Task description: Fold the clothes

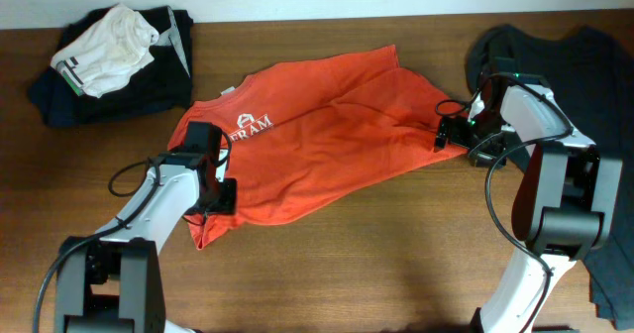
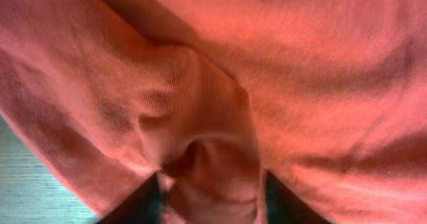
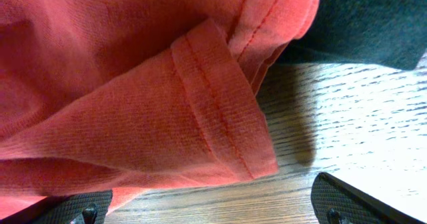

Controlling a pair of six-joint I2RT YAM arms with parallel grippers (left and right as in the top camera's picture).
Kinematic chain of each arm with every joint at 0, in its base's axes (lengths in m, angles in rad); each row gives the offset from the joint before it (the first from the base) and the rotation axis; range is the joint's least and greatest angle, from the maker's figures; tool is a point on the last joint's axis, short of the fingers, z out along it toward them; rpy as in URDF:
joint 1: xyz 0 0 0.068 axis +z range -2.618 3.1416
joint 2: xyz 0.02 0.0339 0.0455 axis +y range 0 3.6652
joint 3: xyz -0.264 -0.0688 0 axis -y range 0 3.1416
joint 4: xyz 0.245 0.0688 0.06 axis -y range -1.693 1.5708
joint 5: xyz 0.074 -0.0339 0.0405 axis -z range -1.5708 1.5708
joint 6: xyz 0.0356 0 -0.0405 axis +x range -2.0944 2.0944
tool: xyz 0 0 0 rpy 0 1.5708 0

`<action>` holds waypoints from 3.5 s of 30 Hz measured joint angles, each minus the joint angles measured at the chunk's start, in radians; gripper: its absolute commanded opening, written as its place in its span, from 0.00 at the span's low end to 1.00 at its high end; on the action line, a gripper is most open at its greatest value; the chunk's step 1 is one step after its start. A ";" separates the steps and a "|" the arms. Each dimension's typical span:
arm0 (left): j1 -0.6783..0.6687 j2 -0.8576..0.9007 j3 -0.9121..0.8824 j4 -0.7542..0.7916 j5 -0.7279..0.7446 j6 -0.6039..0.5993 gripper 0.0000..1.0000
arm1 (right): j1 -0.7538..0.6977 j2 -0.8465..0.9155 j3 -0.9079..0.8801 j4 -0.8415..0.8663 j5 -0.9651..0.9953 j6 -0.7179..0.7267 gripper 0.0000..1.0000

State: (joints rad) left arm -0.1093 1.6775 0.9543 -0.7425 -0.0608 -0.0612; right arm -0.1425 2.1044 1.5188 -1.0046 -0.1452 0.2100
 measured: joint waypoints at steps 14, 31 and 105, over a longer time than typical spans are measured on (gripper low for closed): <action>0.000 -0.343 0.114 -0.214 -0.043 -0.085 0.00 | -0.014 -0.014 0.095 -0.174 -0.027 0.002 0.83; -0.001 -0.711 0.183 -0.191 -0.323 -0.254 0.00 | 0.398 -0.017 -0.036 -0.142 -0.198 -0.257 0.99; 0.022 0.000 0.729 -0.626 -0.456 -0.382 0.00 | 0.579 -0.080 -0.113 0.485 0.317 -0.206 0.15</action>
State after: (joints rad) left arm -0.0875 1.6775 1.6833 -1.3689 -0.5171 -0.4431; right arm 0.4370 2.0247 1.4055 -0.5198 0.1719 0.0044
